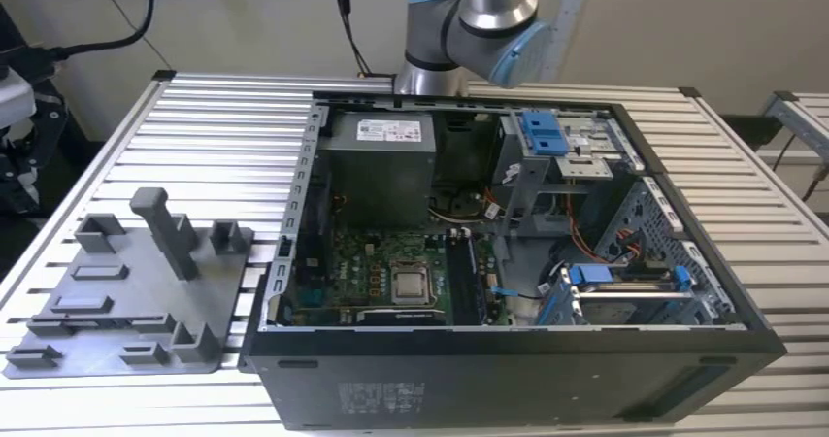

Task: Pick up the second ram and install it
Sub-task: 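Pick up the second ram and move it above second insertion slot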

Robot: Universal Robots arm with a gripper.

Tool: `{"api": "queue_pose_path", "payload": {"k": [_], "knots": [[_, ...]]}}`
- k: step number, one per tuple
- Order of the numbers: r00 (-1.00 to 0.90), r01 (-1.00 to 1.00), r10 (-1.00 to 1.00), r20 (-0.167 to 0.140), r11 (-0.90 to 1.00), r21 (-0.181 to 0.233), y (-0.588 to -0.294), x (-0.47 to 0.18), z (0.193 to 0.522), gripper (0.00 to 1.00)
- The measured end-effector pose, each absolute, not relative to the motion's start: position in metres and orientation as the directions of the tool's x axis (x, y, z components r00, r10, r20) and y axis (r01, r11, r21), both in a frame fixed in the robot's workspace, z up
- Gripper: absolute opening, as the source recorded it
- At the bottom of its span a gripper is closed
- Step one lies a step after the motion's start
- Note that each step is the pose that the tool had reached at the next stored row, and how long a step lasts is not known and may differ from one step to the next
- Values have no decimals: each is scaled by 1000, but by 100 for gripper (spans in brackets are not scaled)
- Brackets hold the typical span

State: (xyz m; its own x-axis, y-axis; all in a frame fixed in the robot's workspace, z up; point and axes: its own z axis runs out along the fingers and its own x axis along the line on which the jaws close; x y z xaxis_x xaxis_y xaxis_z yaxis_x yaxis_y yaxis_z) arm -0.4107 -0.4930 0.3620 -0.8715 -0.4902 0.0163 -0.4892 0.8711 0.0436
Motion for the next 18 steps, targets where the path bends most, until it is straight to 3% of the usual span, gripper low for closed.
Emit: {"api": "queue_pose_path", "payload": {"k": [18], "knots": [[-764, -644, -645, 15, 764, 43, -493, -411, 362, 11]]}}
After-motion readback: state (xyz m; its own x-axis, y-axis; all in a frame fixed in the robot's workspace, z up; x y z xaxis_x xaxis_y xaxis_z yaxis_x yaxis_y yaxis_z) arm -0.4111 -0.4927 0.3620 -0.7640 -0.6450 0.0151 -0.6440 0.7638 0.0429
